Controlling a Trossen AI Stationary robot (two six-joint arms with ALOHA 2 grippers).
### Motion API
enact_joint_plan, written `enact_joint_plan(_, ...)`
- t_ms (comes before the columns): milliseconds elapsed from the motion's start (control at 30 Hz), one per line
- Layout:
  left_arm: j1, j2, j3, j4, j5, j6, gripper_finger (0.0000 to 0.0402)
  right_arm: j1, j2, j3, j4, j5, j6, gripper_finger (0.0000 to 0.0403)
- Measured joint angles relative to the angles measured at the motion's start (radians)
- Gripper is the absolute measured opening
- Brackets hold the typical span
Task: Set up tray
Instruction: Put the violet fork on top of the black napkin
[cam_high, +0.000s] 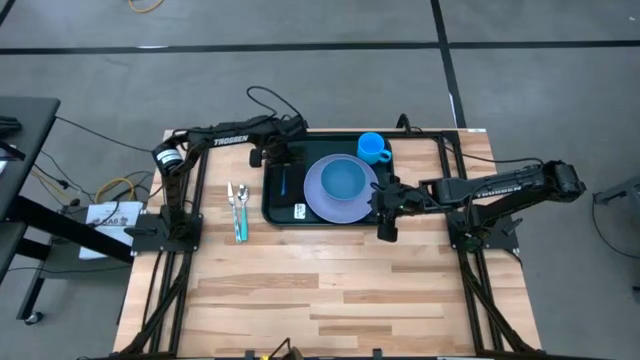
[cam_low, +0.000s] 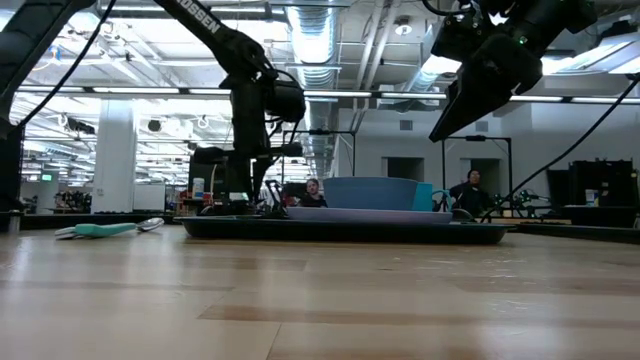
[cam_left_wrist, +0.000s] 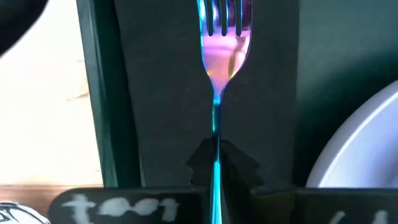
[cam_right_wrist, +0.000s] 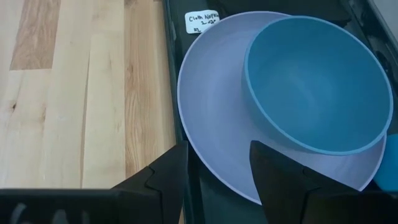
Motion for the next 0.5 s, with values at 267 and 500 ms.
enact_joint_plan(267, -0.006, 0.000, 0.000, -0.002, -0.029, -0.019, 0.0002, 0.000, 0.000, 0.000, 0.000, 0.000, 0.000, 0.0164)
enact_joint_plan(500, -0.017, 0.000, 0.000, -0.002, -0.035, -0.019, 0.0002, 0.000, 0.000, 0.000, 0.001, 0.000, 0.000, 0.0164)
